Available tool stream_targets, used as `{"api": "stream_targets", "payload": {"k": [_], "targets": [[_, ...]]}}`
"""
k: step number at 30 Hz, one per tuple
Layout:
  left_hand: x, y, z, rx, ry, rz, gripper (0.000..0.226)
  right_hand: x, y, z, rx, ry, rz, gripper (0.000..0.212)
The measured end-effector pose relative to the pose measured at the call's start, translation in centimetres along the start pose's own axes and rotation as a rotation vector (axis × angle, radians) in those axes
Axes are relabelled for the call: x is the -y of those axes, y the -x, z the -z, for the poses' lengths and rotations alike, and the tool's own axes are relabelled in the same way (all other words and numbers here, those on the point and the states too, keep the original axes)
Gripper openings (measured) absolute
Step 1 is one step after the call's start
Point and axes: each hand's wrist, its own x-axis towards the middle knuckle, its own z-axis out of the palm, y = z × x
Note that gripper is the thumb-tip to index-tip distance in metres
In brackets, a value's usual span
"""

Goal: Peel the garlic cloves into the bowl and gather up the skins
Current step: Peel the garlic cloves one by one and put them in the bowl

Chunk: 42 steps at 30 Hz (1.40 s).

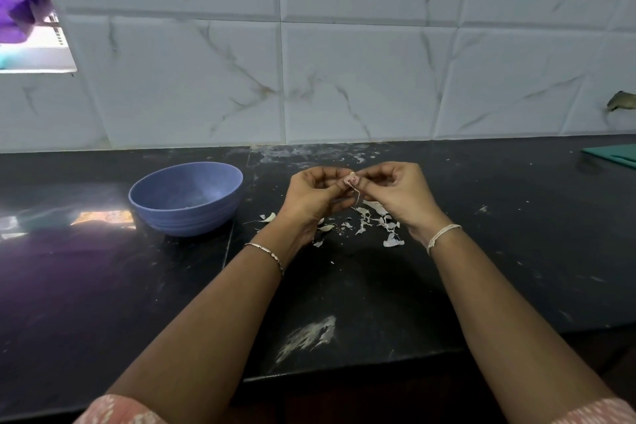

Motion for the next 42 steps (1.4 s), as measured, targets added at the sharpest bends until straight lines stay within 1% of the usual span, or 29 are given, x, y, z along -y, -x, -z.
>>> {"api": "stream_targets", "payload": {"k": [4, 7, 12, 18, 20, 23, 25, 27, 28, 30, 32, 33, 36, 38, 39, 41, 42], "targets": [[0.1, -0.1, 0.1, -0.019, 0.007, 0.009, 0.007, 0.2, 0.0, 0.0, -0.005, 0.023, 0.008, 0.01], [0.2, -0.1, 0.2, -0.021, -0.014, 0.001, 0.005, 0.1, 0.1, -0.1, -0.031, 0.099, 0.025, 0.012], [0.5, -0.1, -0.1, -0.025, -0.058, -0.026, 0.006, 0.2, 0.2, 0.0, -0.085, 0.254, 0.078, 0.005], [0.7, 0.0, -0.4, -0.006, -0.047, -0.057, 0.005, 0.2, 0.1, 0.3, -0.103, 0.247, 0.078, 0.008], [0.6, 0.1, -0.6, 0.009, -0.06, -0.087, 0.006, 0.2, 0.0, 0.2, -0.116, 0.208, 0.049, 0.009], [0.6, 0.1, -0.8, 0.014, -0.133, -0.166, 0.014, 0.2, -0.1, 0.1, -0.112, 0.032, -0.058, 0.011], [0.8, -0.2, -0.9, 0.004, -0.291, -0.255, 0.022, 0.3, 0.0, -0.1, -0.096, -0.085, -0.128, 0.01], [1.0, -0.4, -1.0, -0.02, -0.501, -0.361, 0.021, 0.4, 0.0, -0.1, -0.091, -0.16, -0.178, 0.008], [0.9, -0.5, -1.1, -0.037, -0.566, -0.399, 0.019, 0.5, 0.0, -0.2, -0.093, -0.201, -0.205, 0.009], [0.8, -0.4, -1.2, -0.063, -0.559, -0.415, 0.017, 0.5, -0.1, -0.2, -0.102, -0.314, -0.273, 0.011], [0.7, -0.4, -1.2, -0.081, -0.444, -0.379, 0.016, 0.4, -0.3, -0.2, -0.114, -0.372, -0.319, 0.013], [0.5, -0.4, -1.1, -0.091, -0.377, -0.361, 0.015, 0.3, -0.3, -0.1, -0.119, -0.337, -0.32, 0.013], [0.0, -0.4, -0.8, -0.113, -0.249, -0.322, 0.014, -0.4, -0.4, 0.2, -0.079, -0.061, -0.254, 0.009], [0.0, -0.3, -0.6, -0.125, -0.269, -0.311, 0.014, -0.7, -0.4, 0.1, -0.005, 0.044, -0.209, 0.01], [0.1, -0.3, -0.5, -0.138, -0.296, -0.305, 0.014, -0.7, -0.4, 0.0, 0.002, 0.086, -0.177, 0.009], [0.3, -0.3, -0.5, -0.175, -0.348, -0.291, 0.012, -0.6, -0.4, 0.1, -0.068, 0.197, -0.086, 0.006], [0.5, -0.4, -0.5, -0.195, -0.367, -0.281, 0.012, -0.6, -0.4, 0.2, -0.114, 0.234, -0.056, 0.011]]}}
